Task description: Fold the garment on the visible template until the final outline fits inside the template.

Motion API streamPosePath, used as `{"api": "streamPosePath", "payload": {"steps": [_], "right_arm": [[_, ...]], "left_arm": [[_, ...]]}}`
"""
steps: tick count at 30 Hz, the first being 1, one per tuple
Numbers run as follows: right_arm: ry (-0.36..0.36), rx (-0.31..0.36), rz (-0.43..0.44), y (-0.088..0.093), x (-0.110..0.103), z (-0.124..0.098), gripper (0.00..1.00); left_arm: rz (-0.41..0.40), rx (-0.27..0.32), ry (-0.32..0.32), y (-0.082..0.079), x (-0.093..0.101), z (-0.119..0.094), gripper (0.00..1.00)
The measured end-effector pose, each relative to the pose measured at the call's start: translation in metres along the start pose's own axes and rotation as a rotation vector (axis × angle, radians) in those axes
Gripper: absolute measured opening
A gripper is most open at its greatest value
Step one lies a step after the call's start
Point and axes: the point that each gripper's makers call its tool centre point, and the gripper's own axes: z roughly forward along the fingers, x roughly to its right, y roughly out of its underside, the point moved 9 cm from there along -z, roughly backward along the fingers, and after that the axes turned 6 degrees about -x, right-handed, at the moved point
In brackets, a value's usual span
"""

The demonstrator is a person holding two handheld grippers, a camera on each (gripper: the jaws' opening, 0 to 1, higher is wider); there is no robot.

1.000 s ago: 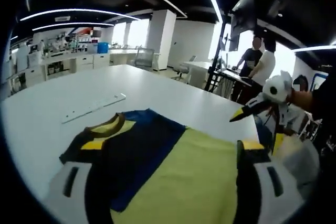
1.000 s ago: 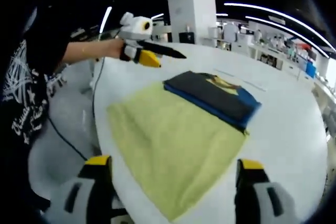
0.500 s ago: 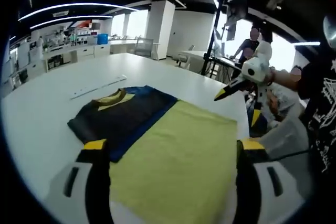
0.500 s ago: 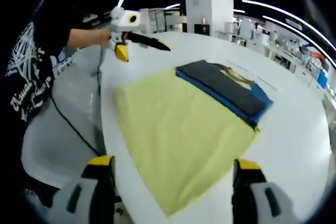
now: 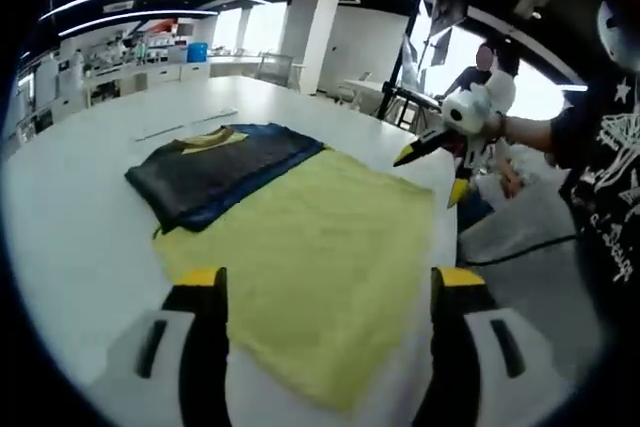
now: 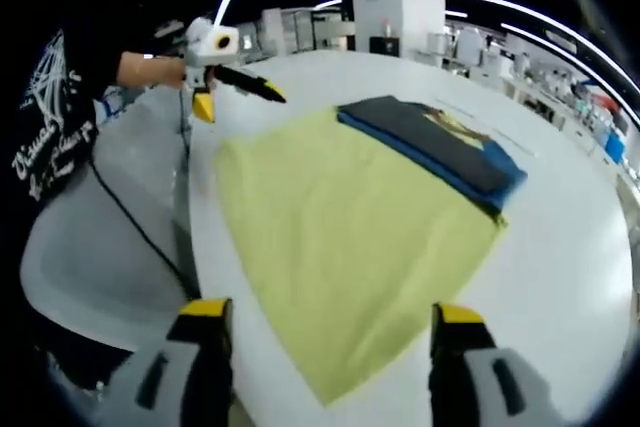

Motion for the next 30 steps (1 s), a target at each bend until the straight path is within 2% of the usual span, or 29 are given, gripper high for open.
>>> {"api": "streamPosePath", "payload": {"steps": [3, 7, 10, 13, 16, 20, 25, 27, 30], "right_arm": [[0.004, 0.007, 0.004, 0.002, 0.0, 0.001, 0.77], [0.002, 0.002, -0.003, 0.007, -0.004, 0.006, 0.75], [-0.001, -0.018, -0.021, 0.009, -0.006, 0.008, 0.72], [0.004, -0.014, -0.015, 0.01, -0.003, 0.008, 0.68], [0.009, -0.022, -0.016, 0.011, -0.002, 0.01, 0.63], [0.012, -0.058, -0.051, 0.016, -0.001, 0.01, 0.63], [0.012, -0.073, -0.063, 0.022, 0.001, 0.008, 0.62], [0.015, -0.078, -0.065, 0.024, 0.002, 0.008, 0.59], [0.024, -0.086, -0.068, 0.023, 0.003, 0.008, 0.54]], "left_arm": [[-0.015, -0.003, -0.024, 0.008, 0.003, 0.0, 0.78], [0.043, -0.058, -0.048, 0.022, 0.01, 0.0, 0.74], [0.03, -0.058, -0.045, 0.028, 0.013, 0.0, 0.74], [0.054, -0.094, -0.061, 0.034, 0.015, -0.001, 0.71], [0.065, -0.099, -0.068, 0.036, 0.017, -0.002, 0.7], [0.099, -0.124, -0.086, 0.04, 0.019, -0.004, 0.66], [0.105, -0.126, -0.112, 0.045, 0.016, -0.004, 0.6], [0.111, -0.136, -0.118, 0.046, 0.016, -0.003, 0.56], [0.155, -0.168, -0.116, 0.047, 0.017, -0.002, 0.55]]}}
